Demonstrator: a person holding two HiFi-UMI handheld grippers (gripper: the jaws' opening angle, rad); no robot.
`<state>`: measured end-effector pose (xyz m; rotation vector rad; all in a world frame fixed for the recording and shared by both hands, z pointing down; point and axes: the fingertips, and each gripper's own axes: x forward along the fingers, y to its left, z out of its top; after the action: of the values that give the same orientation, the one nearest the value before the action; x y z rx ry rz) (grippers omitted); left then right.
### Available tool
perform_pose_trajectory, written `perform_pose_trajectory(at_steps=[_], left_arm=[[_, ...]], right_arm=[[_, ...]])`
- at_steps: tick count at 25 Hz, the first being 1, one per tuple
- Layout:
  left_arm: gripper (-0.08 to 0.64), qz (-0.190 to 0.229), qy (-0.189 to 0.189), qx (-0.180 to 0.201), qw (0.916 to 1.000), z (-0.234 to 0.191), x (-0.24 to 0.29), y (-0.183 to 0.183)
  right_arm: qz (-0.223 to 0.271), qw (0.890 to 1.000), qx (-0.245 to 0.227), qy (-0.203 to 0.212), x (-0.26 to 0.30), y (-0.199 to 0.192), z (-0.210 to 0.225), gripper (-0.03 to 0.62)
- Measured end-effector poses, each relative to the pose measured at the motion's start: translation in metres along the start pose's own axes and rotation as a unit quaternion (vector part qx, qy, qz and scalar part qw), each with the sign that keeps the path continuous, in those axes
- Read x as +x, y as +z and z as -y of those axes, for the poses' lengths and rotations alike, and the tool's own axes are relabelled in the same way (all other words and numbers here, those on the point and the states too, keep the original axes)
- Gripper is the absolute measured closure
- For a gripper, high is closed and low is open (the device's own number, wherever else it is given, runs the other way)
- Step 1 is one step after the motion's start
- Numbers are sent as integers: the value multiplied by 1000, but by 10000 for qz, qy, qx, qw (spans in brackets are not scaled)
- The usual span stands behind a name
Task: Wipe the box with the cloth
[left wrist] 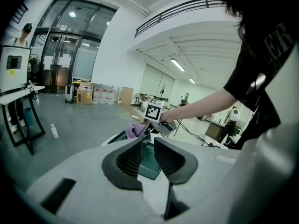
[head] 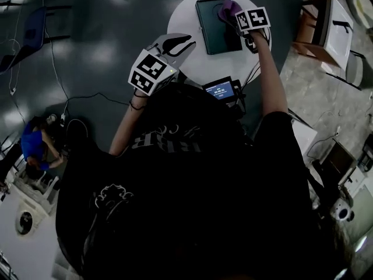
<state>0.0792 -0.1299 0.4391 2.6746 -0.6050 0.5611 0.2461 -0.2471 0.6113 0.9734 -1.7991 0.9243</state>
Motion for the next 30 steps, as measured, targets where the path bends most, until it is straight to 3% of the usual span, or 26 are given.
perform_pose_trajectory(at_steps=[4, 9, 17, 24, 30], left_arm=[[494, 122, 217, 14, 9997, 9, 0, 7], [494, 224, 389, -4, 9990, 19, -3, 4], [494, 382, 498, -1, 9980, 31, 1, 3], [494, 485, 542, 19, 9973, 45, 0, 2], [494, 532, 610, 22, 9967, 53, -5, -4]], right_arm=[[60, 9999, 145, 71, -12, -14, 17, 486], [74, 10000, -26, 52, -18, -20, 10, 486], [247, 9936, -704, 844, -35, -24, -63, 486], [-99, 9814, -1382, 1326, -28, -62, -125, 486], [-482, 9761, -1737, 1218, -16, -89, -130, 486]])
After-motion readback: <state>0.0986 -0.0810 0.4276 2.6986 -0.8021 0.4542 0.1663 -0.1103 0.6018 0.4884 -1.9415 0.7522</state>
